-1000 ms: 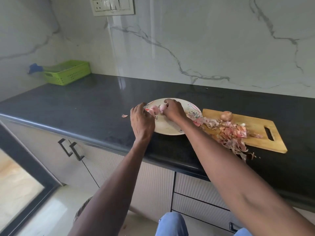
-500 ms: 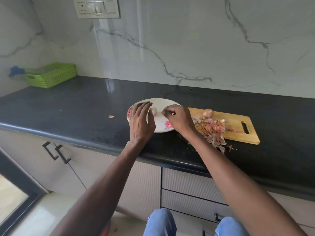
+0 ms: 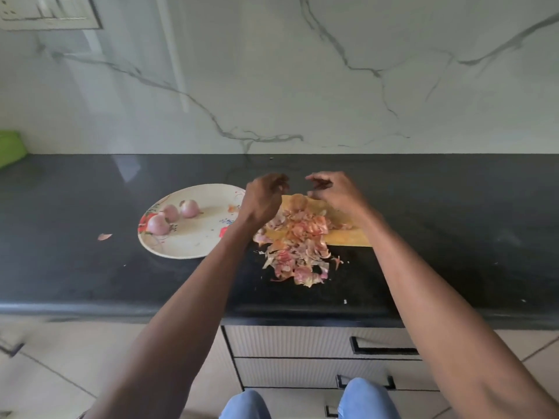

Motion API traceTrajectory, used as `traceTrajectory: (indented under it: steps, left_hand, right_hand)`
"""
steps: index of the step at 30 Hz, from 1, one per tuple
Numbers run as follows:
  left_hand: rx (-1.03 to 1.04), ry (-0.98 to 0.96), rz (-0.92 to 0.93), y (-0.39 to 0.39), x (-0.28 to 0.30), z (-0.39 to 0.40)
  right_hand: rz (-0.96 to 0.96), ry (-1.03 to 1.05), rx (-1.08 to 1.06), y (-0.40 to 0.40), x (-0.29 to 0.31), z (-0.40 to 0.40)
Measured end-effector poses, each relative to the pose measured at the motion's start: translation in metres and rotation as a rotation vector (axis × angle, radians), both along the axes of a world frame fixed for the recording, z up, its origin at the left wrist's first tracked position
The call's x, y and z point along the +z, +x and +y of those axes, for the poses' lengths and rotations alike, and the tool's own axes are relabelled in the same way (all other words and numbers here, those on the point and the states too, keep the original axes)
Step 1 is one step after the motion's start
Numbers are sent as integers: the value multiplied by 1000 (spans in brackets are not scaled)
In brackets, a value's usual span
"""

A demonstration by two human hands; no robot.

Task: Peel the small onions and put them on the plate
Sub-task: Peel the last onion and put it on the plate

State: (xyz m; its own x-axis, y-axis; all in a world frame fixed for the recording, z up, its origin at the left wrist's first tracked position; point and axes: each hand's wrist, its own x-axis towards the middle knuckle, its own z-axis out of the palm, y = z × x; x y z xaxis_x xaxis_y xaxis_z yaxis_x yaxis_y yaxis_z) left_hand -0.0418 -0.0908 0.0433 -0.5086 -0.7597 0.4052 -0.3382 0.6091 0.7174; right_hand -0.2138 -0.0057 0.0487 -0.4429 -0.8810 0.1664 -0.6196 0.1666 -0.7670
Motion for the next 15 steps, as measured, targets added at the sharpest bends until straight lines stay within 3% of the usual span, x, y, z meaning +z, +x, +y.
traceTrajectory:
  steps: [4,9,12,15]
  left_hand:
    - [14,27,81,-13,-7,-14]
    - [37,47,201,-19,-17,-22]
    - [43,38,352,-16,-13,-27]
    - [-116,256,468,-13,-9,-31]
  right_hand:
    - [94,108,153,3,-1,-7]
    - [102,39,134,1,-17,-12]
    - [-104,-118,103,-3,-11,-12]
    - [-318,-242,119,-6,-5,-12]
